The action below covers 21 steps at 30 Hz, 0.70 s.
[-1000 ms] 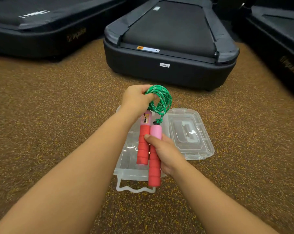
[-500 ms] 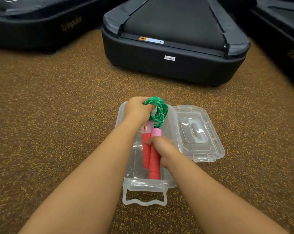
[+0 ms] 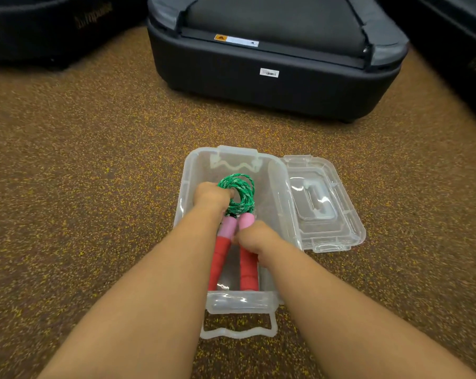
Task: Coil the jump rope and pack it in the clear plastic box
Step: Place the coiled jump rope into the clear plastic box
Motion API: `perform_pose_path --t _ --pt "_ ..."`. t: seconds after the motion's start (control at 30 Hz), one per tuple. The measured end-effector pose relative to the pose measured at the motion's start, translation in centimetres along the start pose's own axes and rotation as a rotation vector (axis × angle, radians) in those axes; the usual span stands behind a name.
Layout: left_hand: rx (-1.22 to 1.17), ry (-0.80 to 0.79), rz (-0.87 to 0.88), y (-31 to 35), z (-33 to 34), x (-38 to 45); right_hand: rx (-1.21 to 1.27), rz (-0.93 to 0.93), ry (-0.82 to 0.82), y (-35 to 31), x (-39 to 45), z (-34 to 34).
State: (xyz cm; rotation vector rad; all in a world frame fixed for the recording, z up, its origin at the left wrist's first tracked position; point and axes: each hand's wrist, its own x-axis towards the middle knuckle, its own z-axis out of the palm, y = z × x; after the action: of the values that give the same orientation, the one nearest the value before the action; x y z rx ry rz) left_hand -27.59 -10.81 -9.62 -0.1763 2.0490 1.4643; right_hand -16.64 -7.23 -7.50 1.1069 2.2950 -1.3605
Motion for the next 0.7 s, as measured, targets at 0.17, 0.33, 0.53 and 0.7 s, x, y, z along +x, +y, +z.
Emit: perform_pose_path --t 0.17,0.33,0.53,0.7 --pt "0.127 0.034 -0.031 -1.0 -0.1 1.5 -0.352 -0.023 -0.1 -0.2 0.4 0.7" --pt "0.169 0.072 -0.002 -1.8 -0.3 2.2 -0.501 -0.029 -0.017 -0.1 0.3 1.6" --pt "0.376 0.052 0.005 -1.6 -0.2 2.3 -0.706 -0.035 -0.1 0.5 -1.5 2.7" --pt "0.415 0.034 -0.055 -1.8 0.1 2.9 -0.789 -0.147 -0.185 0.6 -1.2 2.8"
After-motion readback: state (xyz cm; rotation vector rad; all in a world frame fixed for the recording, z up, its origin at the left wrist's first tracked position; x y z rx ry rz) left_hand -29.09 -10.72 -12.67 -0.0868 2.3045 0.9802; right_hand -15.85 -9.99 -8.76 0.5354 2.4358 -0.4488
